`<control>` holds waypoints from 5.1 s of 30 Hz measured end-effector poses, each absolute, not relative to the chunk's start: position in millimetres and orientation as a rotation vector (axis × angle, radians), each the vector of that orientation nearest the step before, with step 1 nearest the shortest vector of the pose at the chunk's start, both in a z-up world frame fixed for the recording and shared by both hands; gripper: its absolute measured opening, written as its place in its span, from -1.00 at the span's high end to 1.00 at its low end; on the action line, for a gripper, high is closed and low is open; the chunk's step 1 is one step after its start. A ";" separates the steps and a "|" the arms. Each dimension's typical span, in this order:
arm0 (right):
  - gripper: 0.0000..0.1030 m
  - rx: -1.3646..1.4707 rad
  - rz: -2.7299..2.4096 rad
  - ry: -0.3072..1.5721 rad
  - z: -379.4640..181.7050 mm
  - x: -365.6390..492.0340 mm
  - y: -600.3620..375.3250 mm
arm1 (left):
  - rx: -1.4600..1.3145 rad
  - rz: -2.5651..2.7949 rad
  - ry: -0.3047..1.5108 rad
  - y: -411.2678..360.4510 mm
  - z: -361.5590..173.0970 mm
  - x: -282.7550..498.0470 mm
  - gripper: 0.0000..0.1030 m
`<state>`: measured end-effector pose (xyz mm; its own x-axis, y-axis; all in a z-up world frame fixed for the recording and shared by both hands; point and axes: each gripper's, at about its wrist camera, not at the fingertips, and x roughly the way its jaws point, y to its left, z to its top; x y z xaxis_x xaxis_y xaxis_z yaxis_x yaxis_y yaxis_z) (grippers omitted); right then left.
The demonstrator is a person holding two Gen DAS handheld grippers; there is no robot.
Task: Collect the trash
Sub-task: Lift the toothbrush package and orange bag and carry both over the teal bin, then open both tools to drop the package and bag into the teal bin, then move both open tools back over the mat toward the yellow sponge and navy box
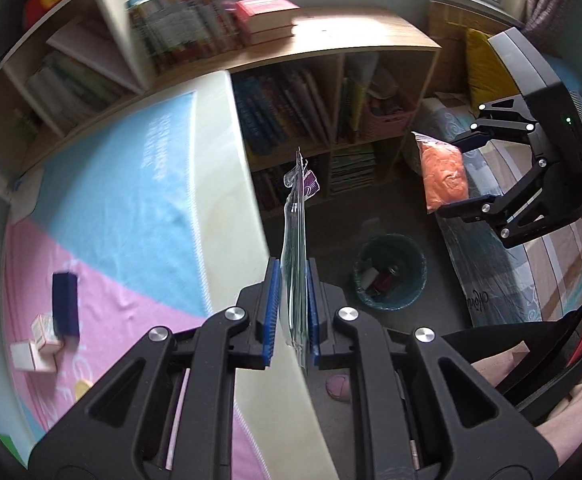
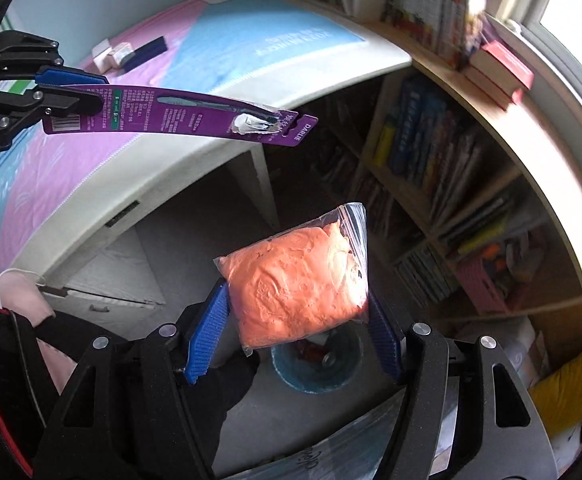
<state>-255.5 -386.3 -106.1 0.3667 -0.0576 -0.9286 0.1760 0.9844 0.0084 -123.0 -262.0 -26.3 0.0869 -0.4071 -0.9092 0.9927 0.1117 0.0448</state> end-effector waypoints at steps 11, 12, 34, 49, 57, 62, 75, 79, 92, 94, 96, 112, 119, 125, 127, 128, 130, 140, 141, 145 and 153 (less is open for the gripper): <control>-0.27 0.254 -0.299 1.194 -118.7 -316.4 -406.2 | 1.014 -1.455 0.860 -311.8 -43.5 -185.8 0.79; -0.27 0.268 -0.311 1.194 -119.8 -321.9 -407.4 | 1.026 -1.466 0.859 -315.6 -45.7 -190.7 0.79; -0.27 0.481 -0.456 1.202 -153.9 -396.6 -427.7 | 1.268 -1.664 0.885 -360.0 -92.2 -268.8 0.79; -0.69 0.488 -0.499 1.232 -169.0 -407.0 -449.2 | 1.323 -1.622 0.773 -384.5 -106.0 -293.2 -0.86; -0.71 0.477 -0.543 1.225 -163.5 -414.4 -467.1 | 1.331 -1.609 0.777 -394.8 -104.1 -291.2 -0.87; -0.72 0.464 -0.546 1.227 -161.0 -412.8 -468.4 | 1.300 -1.594 0.798 -394.1 -100.0 -282.6 -0.87; -0.72 0.395 -0.489 1.225 -153.7 -380.2 -458.7 | 1.227 -1.525 0.831 -373.8 -89.9 -254.9 -0.87; -0.74 0.348 -0.459 1.222 -149.8 -363.0 -454.5 | 1.189 -1.480 0.848 -361.3 -85.4 -240.0 -0.87; -0.76 0.140 -0.218 1.216 -128.7 -263.2 -420.6 | 0.997 -1.197 0.946 -291.2 -71.7 -159.3 -0.87; -0.76 0.075 -0.192 1.222 -125.1 -242.7 -410.0 | 0.959 -1.138 0.964 -274.4 -70.4 -145.6 -0.87; -0.76 0.038 -0.147 1.209 -120.2 -225.5 -400.8 | 0.913 -1.085 0.991 -256.0 -68.7 -131.0 -0.87; -0.78 -0.196 0.154 1.141 -86.8 -91.3 -289.7 | 0.708 -0.680 1.068 -111.8 -61.9 -42.9 -0.87; -0.78 -0.270 0.272 1.120 -86.4 -52.2 -257.1 | 0.660 -0.587 1.111 -84.1 -68.5 -18.3 -0.87; -0.78 -0.435 0.408 1.090 -89.0 -7.3 -247.9 | 0.580 -0.479 1.158 -77.8 -77.9 11.9 -0.87; -0.78 -0.504 0.457 1.075 -89.7 10.7 -246.8 | 0.546 -0.446 1.180 -78.1 -80.9 23.5 -0.87; -0.78 -0.533 0.471 1.071 -90.6 17.9 -247.8 | 0.540 -0.426 1.188 -78.6 -83.3 28.6 -0.87; -0.78 -0.582 0.514 1.063 -92.0 36.6 -248.2 | 0.527 -0.379 1.205 -79.2 -87.0 38.8 -0.87; -0.78 -0.734 0.721 1.033 -108.0 104.9 -230.6 | 0.418 -0.221 1.282 -74.3 -100.5 77.7 -0.87; -0.78 -0.748 0.738 1.030 -110.7 110.5 -227.3 | 0.412 -0.206 1.289 -73.5 -102.4 81.6 -0.87; -0.78 -0.796 0.805 1.028 -121.0 132.8 -211.7 | 0.380 -0.180 1.313 -69.3 -108.1 95.4 -0.87; -0.78 -0.871 0.919 1.051 -143.2 168.7 -181.5 | 0.288 -0.186 1.368 -57.2 -124.4 117.7 -0.87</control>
<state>168.7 -181.5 -143.2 0.2258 0.1936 -0.9547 -0.9204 0.3635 -0.1440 117.7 -57.2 -124.4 0.1945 0.0365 -0.9802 0.2963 0.9504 0.0942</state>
